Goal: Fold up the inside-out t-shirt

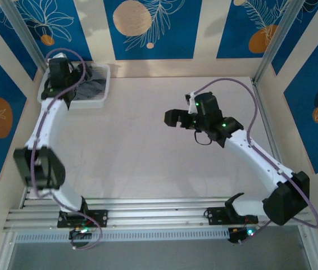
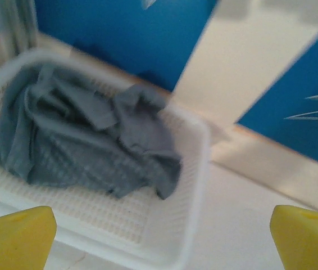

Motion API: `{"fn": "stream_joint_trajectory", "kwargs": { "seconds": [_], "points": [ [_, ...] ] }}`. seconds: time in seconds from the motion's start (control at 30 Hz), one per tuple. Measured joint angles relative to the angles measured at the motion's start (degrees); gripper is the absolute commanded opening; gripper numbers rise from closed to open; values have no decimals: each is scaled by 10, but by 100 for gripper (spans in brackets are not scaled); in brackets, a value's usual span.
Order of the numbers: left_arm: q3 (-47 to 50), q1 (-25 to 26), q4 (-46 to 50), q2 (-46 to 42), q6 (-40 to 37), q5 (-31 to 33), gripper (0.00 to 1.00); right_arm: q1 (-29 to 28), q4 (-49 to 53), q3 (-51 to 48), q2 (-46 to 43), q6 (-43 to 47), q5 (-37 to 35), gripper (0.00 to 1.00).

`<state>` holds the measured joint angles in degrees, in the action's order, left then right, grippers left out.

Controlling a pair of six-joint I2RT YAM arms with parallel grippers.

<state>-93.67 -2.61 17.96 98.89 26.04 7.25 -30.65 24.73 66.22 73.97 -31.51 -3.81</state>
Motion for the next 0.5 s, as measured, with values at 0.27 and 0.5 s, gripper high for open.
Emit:
{"fn": "stream_joint_trajectory", "kwargs": {
  "seconds": [0.27, 0.5],
  "points": [
    [-320, -46, 135, 340, 17, -52, 99, -20, 54, 2, 10, 0, 7, 100],
    [-440, -50, 95, 476, 11, -141, 70, -27, 86, 27, 71, 4, 13, 100]
  ]
}}
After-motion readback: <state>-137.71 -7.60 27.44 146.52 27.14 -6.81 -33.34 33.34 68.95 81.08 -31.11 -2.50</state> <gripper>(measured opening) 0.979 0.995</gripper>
